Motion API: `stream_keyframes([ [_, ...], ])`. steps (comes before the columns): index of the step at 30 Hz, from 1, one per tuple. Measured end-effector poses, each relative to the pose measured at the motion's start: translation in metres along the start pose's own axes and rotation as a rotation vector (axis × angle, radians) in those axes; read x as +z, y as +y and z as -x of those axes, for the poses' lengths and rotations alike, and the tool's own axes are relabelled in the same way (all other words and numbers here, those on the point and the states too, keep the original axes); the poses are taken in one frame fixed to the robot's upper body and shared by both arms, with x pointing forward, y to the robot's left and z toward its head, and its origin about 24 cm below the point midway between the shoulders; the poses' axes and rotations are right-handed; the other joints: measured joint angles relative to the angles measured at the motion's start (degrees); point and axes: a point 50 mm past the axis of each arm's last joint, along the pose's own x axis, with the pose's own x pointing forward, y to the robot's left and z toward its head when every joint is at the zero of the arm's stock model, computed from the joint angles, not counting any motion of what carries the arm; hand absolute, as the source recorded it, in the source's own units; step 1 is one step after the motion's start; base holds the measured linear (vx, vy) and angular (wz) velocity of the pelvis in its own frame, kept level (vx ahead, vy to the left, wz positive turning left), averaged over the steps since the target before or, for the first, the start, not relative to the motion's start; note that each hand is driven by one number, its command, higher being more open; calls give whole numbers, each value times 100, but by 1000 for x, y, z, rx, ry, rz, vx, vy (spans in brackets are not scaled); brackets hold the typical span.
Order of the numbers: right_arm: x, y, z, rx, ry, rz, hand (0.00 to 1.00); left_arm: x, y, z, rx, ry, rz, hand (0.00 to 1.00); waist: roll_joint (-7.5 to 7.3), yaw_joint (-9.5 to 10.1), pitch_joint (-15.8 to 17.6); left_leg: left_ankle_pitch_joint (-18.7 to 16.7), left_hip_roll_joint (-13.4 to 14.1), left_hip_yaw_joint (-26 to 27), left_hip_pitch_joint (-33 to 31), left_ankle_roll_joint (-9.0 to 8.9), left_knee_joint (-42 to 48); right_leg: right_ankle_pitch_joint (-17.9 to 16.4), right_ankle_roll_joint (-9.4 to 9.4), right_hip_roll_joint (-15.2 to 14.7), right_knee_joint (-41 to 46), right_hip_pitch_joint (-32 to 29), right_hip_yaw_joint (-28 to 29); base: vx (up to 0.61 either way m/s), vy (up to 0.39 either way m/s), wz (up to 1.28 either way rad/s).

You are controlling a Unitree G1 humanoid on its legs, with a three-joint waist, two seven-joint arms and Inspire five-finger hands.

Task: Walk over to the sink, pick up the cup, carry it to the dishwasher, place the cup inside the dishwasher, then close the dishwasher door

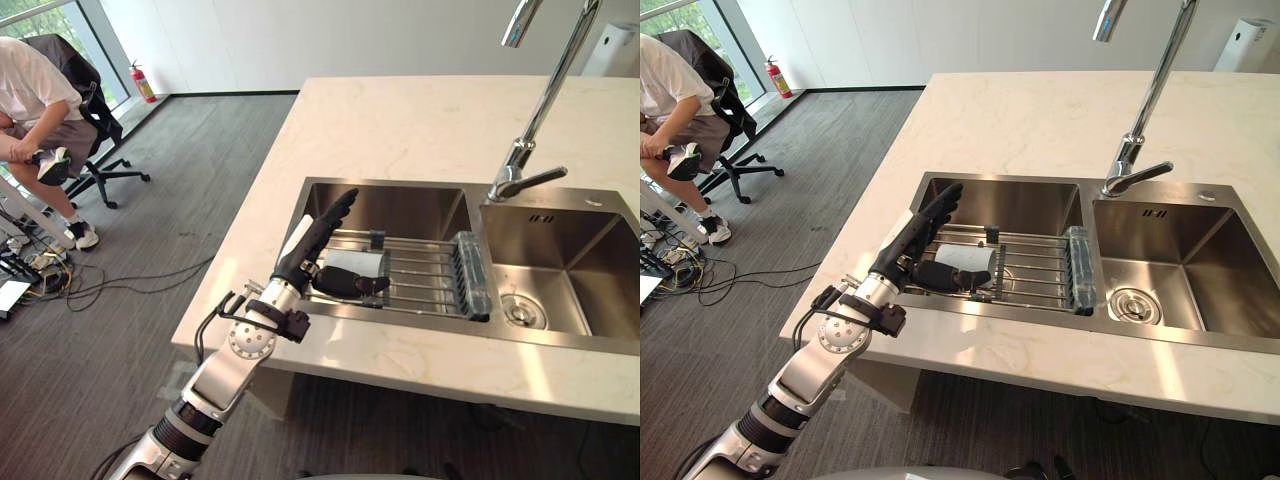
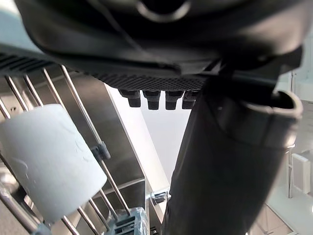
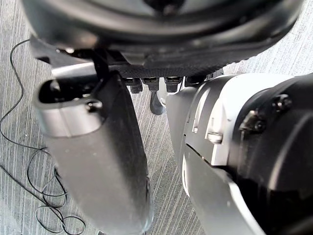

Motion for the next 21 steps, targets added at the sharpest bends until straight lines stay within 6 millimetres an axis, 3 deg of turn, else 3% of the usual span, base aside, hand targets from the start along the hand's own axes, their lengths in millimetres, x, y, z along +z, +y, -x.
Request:
stream_keyframes([
  [4, -1, -1, 0, -7, 2, 2, 100, -1, 6, -4, 57, -31, -132, 100, -36, -59, 10, 16, -9, 95, 96, -8, -134, 80, -15, 13, -125, 20, 80, -29, -1, -13],
  [8, -3, 3, -1, -2, 5, 46, 100, -19, 4, -2, 55, 24, -266, 100, -62, -161, 19, 59, -9, 214, 157, -17, -273, 177, -49, 67, -282, 27, 158, 1, -13, -15],
  [12, -6, 6, -1, -2, 12, 95, 100, -33, -7, 1, 17, 69, -326, 100, -98, -175, 34, 51, 28, 268, 177, -28, -274, 195, -70, 106, -342, 44, 155, 22, -34, -8],
  [16, -9, 11, -2, 11, 19, 140, 100, -38, -8, 2, 23, 79, -386, 100, -232, -208, 89, 32, 46, 295, 198, -46, -274, 236, -125, 127, -402, 82, 66, 5, -34, -5],
  [21, -10, 16, -3, 25, 20, 167, 100, -43, -8, 5, 53, 79, -462, 100, -241, -222, 82, 19, 42, 348, 231, -42, -275, 272, -178, 123, -427, 101, -30, -30, -25, -6],
])
